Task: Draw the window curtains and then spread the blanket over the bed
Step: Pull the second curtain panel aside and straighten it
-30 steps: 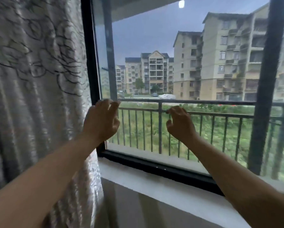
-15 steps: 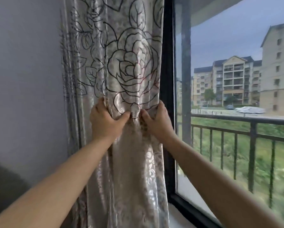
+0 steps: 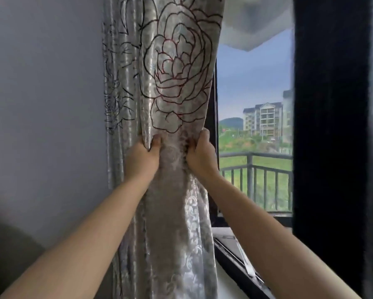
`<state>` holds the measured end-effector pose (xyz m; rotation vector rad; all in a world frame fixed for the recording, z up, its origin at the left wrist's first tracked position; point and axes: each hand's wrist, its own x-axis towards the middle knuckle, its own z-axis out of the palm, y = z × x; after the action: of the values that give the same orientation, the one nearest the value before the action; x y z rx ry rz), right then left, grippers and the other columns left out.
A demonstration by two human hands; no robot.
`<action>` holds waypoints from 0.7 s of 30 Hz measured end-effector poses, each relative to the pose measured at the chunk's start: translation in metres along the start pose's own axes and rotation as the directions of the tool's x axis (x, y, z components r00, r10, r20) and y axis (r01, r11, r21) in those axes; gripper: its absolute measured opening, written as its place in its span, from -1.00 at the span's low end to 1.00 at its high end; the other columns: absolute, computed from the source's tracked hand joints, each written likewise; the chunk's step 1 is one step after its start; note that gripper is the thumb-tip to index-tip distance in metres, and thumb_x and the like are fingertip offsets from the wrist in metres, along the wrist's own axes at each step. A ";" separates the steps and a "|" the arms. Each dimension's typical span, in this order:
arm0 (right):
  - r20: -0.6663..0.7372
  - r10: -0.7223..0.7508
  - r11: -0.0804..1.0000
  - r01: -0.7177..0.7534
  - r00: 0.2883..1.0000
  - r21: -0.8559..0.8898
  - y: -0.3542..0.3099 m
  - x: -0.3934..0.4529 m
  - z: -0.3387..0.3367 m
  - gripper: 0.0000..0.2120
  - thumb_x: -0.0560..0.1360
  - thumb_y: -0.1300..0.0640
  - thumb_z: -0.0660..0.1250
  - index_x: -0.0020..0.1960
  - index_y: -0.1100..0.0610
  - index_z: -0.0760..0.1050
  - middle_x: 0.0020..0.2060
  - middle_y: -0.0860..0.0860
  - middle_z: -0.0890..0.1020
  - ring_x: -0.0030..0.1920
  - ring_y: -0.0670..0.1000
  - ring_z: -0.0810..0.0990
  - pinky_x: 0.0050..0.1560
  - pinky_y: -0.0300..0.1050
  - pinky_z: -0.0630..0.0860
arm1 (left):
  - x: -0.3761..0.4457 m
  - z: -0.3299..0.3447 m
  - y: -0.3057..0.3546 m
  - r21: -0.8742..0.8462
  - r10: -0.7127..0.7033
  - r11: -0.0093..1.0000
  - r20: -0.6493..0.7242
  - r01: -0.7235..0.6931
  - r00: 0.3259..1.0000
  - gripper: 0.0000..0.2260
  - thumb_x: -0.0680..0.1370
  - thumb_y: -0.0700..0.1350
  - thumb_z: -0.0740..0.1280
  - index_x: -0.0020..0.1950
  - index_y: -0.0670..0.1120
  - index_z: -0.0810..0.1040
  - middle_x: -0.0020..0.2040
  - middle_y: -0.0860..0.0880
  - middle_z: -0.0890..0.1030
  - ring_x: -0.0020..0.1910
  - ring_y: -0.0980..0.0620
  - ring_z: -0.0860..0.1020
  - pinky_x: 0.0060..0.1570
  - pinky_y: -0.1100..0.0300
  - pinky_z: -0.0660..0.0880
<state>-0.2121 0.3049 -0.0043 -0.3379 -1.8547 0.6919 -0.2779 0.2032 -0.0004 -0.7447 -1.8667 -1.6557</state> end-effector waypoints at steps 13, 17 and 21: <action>-0.166 -0.077 0.995 0.065 0.983 -0.074 0.055 0.146 0.206 -0.72 0.56 0.16 0.04 0.19 0.30 0.21 -0.22 0.27 0.58 -0.23 0.30 0.54 -0.32 -0.03 0.25 | 0.192 0.059 -0.151 0.217 0.502 0.847 -0.027 -0.485 0.865 -0.66 0.60 -0.11 0.12 -0.09 -0.37 0.51 -0.52 -0.17 0.47 -0.59 -0.13 0.43 -0.59 0.32 0.16; -0.191 -0.103 0.995 0.100 0.976 -0.023 0.083 0.183 0.271 -0.92 0.57 0.15 0.04 -0.06 0.14 0.16 -0.34 0.11 0.45 -0.26 0.31 0.53 -0.40 -0.08 0.23 | 0.245 0.085 -0.207 0.252 0.573 0.805 -0.088 -0.538 0.815 -0.60 0.56 -0.02 0.04 0.00 -0.34 0.47 -0.23 -0.38 0.58 -0.28 -0.33 0.56 -0.36 0.05 0.37; -0.274 -0.163 0.987 0.156 0.948 -0.048 0.104 0.228 0.337 -0.80 0.54 0.17 0.07 0.08 0.29 0.28 -0.31 0.26 0.55 -0.28 0.34 0.54 -0.36 -0.04 0.24 | 0.305 0.111 -0.256 0.285 0.590 0.794 -0.145 -0.538 0.794 -0.65 0.54 -0.06 0.08 -0.07 -0.33 0.49 -0.29 -0.33 0.57 -0.37 -0.28 0.55 -0.38 0.17 0.26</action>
<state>-0.6185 0.4076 0.0190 -0.2819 -1.6043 0.4838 -0.6777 0.3061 0.0238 -0.8694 -1.4415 -1.0642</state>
